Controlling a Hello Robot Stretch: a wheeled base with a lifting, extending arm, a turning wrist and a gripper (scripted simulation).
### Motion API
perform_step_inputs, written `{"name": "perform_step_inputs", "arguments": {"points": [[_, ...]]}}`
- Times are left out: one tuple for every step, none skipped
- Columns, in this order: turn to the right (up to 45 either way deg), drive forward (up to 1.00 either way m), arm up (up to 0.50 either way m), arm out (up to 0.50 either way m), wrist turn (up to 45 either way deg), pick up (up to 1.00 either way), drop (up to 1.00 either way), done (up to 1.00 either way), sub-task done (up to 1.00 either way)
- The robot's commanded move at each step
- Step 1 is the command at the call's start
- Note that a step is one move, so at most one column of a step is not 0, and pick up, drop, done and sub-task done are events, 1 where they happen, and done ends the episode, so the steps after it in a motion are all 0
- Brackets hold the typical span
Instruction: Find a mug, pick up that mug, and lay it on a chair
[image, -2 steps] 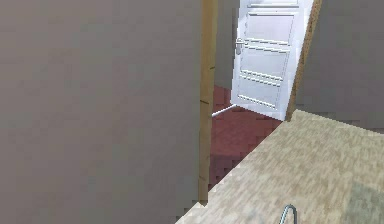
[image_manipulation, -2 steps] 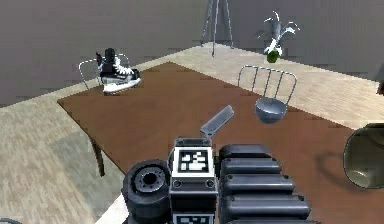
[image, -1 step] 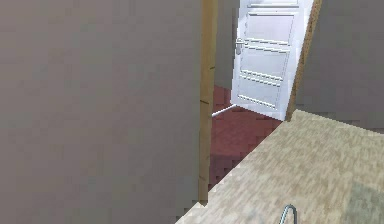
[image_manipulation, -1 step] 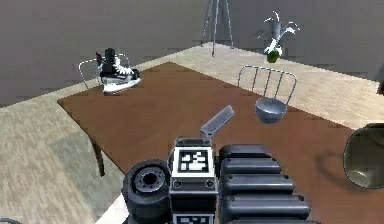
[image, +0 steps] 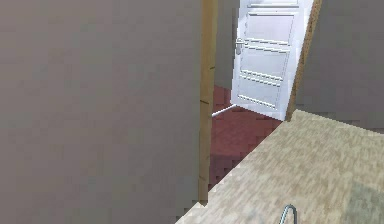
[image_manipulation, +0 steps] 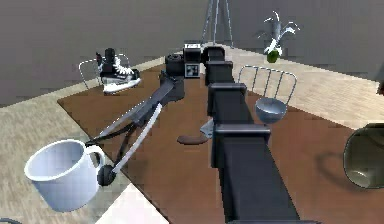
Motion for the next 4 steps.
{"name": "perform_step_inputs", "arguments": {"points": [[0.0, 0.0, 0.0, 0.0, 39.0, 0.0, 0.0, 0.0, 0.0], [0.0, 0.0, -0.38, 0.0, 0.0, 0.0, 0.0, 0.0, 0.0], [0.0, 0.0, -0.32, 0.0, 0.0, 0.0, 0.0, 0.0, 0.0], [0.0, 0.0, 0.0, 0.0, 0.0, 0.0, 1.0, 0.0, 0.0]]}}
